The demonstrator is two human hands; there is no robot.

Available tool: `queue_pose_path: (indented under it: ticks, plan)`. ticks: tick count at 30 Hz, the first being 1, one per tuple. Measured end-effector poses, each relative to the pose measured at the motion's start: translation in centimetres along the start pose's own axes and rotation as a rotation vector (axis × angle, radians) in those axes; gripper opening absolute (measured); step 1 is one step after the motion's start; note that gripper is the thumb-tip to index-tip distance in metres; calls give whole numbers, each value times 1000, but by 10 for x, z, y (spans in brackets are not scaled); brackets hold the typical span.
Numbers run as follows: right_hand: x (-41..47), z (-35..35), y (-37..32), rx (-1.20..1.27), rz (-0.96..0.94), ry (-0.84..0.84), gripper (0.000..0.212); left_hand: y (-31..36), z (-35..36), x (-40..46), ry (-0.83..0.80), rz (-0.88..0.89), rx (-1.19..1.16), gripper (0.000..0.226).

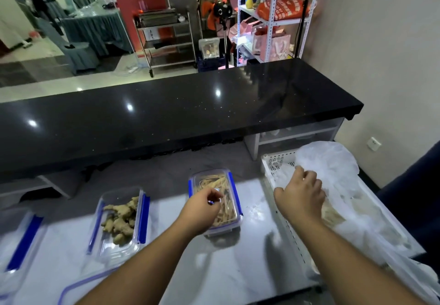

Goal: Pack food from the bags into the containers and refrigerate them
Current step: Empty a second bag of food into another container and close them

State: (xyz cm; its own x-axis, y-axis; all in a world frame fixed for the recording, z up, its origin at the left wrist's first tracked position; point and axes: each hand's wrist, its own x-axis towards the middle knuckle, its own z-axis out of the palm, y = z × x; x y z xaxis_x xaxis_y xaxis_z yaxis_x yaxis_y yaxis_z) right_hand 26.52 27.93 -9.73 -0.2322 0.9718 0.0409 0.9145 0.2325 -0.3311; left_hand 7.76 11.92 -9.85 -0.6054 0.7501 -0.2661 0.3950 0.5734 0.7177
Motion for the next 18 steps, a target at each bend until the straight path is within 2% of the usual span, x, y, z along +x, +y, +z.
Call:
queue_pose_path:
  ticks: [3, 7, 13, 18]
  plan:
    - [-19, -1, -29, 49, -234, 32, 62, -9, -11, -4, 16, -5, 21, 16]
    - [-59, 17, -80, 216, -469, -99, 56, -33, -36, -14, 52, -4, 5, 13]
    - [-126, 55, -159, 273, -564, -397, 46, -99, -95, -46, 153, -62, 5, 18]
    - [-173, 89, -201, 131, -668, -549, 51, -164, -144, -80, 199, -161, 110, 20]
